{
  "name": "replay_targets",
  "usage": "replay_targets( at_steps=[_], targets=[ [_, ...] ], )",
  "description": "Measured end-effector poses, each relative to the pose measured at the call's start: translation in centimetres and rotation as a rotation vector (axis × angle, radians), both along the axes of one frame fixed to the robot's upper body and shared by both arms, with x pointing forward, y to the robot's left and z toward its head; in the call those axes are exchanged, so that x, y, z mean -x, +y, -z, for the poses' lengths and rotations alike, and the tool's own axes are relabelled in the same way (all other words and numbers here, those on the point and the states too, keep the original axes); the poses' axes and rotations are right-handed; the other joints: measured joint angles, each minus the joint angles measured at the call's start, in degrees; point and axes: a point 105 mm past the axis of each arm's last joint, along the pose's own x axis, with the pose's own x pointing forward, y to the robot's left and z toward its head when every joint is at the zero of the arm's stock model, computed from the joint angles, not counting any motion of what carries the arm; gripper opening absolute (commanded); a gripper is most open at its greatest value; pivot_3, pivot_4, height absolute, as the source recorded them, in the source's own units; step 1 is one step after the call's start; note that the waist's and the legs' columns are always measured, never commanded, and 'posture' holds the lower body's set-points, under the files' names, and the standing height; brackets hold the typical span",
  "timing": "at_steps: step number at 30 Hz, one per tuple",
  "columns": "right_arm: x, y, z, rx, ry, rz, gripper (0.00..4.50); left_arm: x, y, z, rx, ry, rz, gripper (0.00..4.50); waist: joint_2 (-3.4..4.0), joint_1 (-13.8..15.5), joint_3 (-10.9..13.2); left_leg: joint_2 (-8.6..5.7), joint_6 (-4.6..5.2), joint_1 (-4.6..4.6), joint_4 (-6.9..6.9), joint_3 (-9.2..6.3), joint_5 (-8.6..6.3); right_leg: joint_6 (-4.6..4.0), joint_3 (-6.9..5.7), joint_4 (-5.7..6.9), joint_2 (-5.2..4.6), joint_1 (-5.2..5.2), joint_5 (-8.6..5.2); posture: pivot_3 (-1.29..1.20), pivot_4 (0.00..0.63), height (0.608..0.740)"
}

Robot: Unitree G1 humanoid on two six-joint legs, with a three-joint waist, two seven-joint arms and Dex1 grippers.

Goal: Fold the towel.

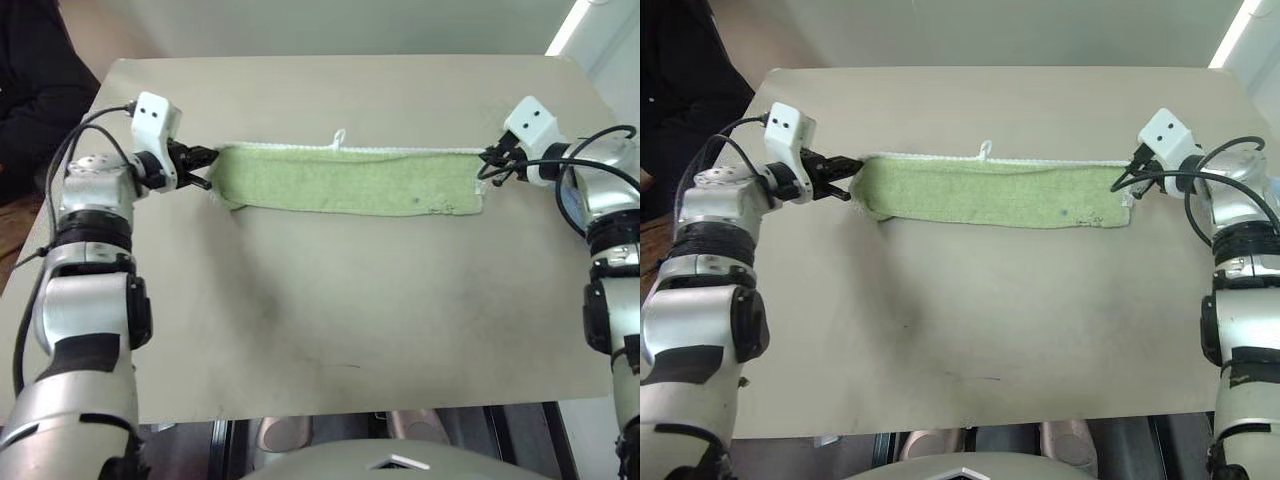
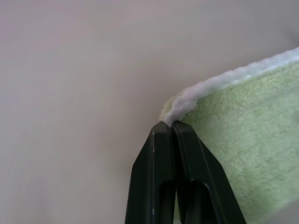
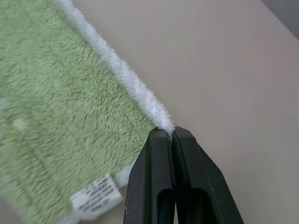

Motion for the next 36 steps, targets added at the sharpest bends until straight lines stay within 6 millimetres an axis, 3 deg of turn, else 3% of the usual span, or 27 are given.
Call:
replay_targets(
  at_steps=[5, 8, 11, 19, 22, 27, 32, 34, 36],
  targets=[
    [-0.4, 0.2, 1.6, 0.020, 0.024, 0.026, 0.02, -0.3, -0.4, 1.1, -0.061, 0.032, -0.002, 0.00, 0.00, 0.11, 0.00, 0.01, -0.56, -0.31, -0.28, 0.02, 0.33, 0.03, 0.00, -0.30, 0.00, -0.29, -0.06, 0.00, 0.150, 0.740],
    [-0.5, 0.3, 1.9, 0.033, 0.022, 0.029, 0.00, -0.2, -0.3, 1.5, -0.095, 0.042, -0.001, 0.73, 0.00, 0.11, 0.00, 0.02, -0.55, -0.38, -0.35, 0.03, 0.32, 0.03, -0.01, -0.52, 0.00, -0.30, -0.06, 0.00, 0.150, 0.740],
    [-0.5, 0.1, 2.1, 0.042, 0.018, 0.039, 0.68, -0.2, 0.1, 1.9, -0.106, 0.049, -0.028, 1.71, 0.00, 0.10, 0.00, 0.02, -0.53, -0.46, -0.35, 0.03, 0.31, 0.03, -0.02, -0.66, 0.00, -0.30, -0.05, 0.00, 0.150, 0.740],
    [-0.7, 0.0, 1.6, 0.054, -0.028, 0.034, 3.46, -0.4, 0.6, 1.7, -0.111, 0.031, -0.062, 4.49, 0.00, 0.10, 0.00, 0.02, -0.50, -0.51, -0.35, 0.02, 0.29, 0.03, -0.05, -0.70, 0.00, -0.32, -0.05, 0.00, 0.150, 0.740],
    [-0.6, -0.3, 0.9, 0.058, -0.058, 0.029, 4.44, -0.4, 1.0, 1.5, -0.110, 0.016, -0.083, 4.50, 0.00, 0.10, 0.00, 0.02, -0.50, -0.51, -0.35, 0.03, 0.28, 0.03, -0.05, -0.70, 0.00, -0.32, -0.05, 0.00, 0.150, 0.740],
    [-0.5, -2.0, -1.1, 0.030, -0.164, 0.075, 4.48, -0.6, 2.3, 0.7, -0.118, -0.046, -0.167, 4.50, 0.00, 0.12, 0.00, 0.02, -0.50, -0.51, -0.34, 0.03, 0.28, 0.03, -0.05, -0.69, 0.00, -0.32, -0.05, 0.00, 0.150, 0.740],
    [1.1, -4.6, -4.5, -0.221, -0.236, 0.157, 4.48, -0.4, 4.5, -3.0, -0.046, -0.220, -0.261, 4.50, -0.01, 0.15, 0.00, 0.02, -0.52, -0.57, -0.35, 0.05, 0.29, 0.04, -0.09, -0.74, 0.02, -0.32, -0.06, 0.00, 0.150, 0.740],
    [2.3, -4.5, -4.0, -0.367, -0.165, 0.159, 4.48, 0.0, 4.3, -4.0, -0.015, -0.264, -0.198, 4.50, -0.02, 0.14, -0.01, 0.02, -0.55, -0.56, -0.33, 0.08, 0.28, 0.06, -0.09, -0.76, 0.04, -0.27, -0.09, 0.00, 0.150, 0.740],
    [3.8, -3.9, -2.5, -0.559, -0.031, 0.187, 4.48, 1.1, 2.9, -3.7, 0.010, -0.269, -0.041, 4.50, 0.00, 0.16, -0.02, 0.01, -0.56, -0.56, -0.33, 0.12, 0.28, 0.09, -0.08, -0.77, 0.05, -0.27, -0.11, 0.00, 0.150, 0.740]
  ],
)
